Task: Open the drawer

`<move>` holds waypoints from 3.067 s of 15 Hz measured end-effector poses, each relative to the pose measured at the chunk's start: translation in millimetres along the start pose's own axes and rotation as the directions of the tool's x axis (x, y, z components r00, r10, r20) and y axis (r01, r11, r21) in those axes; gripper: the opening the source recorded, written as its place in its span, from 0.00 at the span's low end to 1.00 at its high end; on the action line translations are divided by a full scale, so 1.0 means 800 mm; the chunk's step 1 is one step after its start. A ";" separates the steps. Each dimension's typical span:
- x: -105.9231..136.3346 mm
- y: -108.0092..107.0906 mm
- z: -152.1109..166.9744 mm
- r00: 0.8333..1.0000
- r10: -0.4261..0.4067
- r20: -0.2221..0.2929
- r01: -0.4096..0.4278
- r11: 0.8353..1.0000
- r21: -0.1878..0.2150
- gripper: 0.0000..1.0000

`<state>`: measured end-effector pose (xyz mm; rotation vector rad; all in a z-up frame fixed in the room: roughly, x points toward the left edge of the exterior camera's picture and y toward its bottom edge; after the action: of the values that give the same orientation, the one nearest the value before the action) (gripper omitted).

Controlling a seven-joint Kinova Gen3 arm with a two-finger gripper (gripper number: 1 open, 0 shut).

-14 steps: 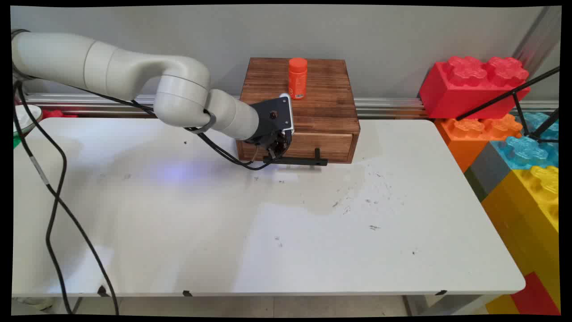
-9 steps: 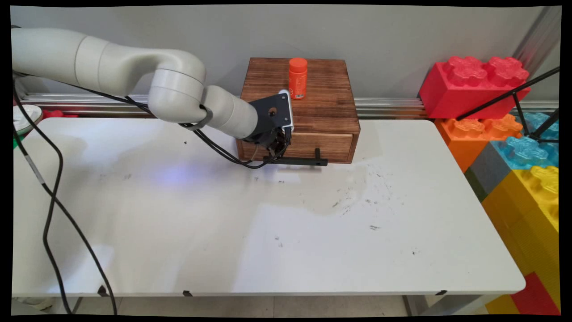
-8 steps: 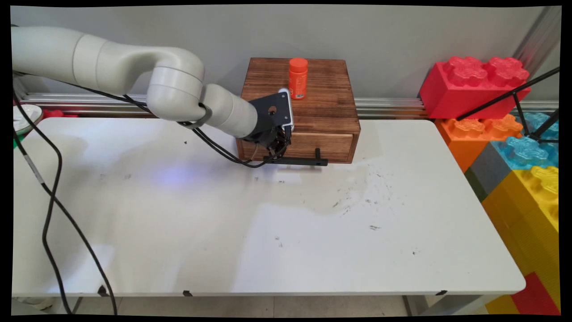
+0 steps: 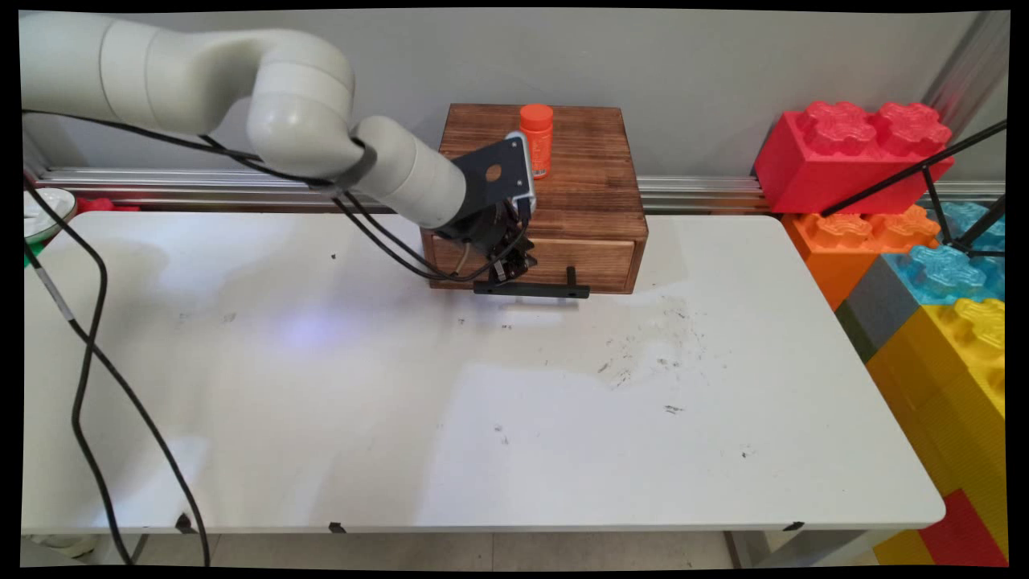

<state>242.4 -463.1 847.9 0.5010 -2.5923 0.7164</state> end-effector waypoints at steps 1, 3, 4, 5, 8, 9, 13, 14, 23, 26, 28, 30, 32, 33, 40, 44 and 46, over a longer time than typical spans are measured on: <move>0.004 -0.004 -0.005 1.000 -0.005 0.000 0.005 1.000 -0.022 1.00; 0.009 -0.010 -0.012 1.000 -0.010 0.003 0.010 0.998 -0.056 1.00; 0.010 -0.013 -0.015 1.000 -0.010 0.006 0.011 0.997 -0.076 1.00; 0.011 -0.016 -0.018 1.000 -0.008 0.011 0.009 0.995 -0.097 1.00; 0.013 -0.022 -0.022 1.000 0.017 0.025 -0.012 0.986 -0.165 1.00; 0.014 -0.024 -0.021 0.999 0.028 0.030 -0.022 0.982 -0.187 1.00; 0.018 -0.033 -0.017 0.998 0.027 0.056 -0.013 0.973 -0.230 1.00; 0.019 -0.035 -0.015 0.997 0.023 0.068 -0.006 0.971 -0.239 1.00; 0.028 -0.036 0.027 0.991 0.051 0.121 -0.016 0.962 -0.271 1.00; 0.029 -0.035 0.042 0.991 0.041 0.126 -0.007 0.964 -0.265 1.00; 0.028 -0.032 0.054 0.991 0.031 0.131 0.004 0.966 -0.260 1.00; 0.025 -0.029 0.068 0.990 0.024 0.137 0.012 0.966 -0.257 1.00; 0.022 -0.026 0.079 0.990 0.024 0.140 0.013 0.966 -0.257 1.00; 0.020 -0.025 0.082 0.990 0.025 0.141 0.012 0.966 -0.257 1.00; 0.010 -0.013 0.106 0.990 0.033 0.140 0.006 0.963 -0.270 1.00; 0.007 -0.006 0.111 0.990 0.028 0.135 0.010 0.962 -0.274 1.00; 0.006 -0.001 0.111 0.991 0.026 0.132 0.012 0.960 -0.278 1.00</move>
<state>213.6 -513.9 780.7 0.4651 -2.7619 0.3179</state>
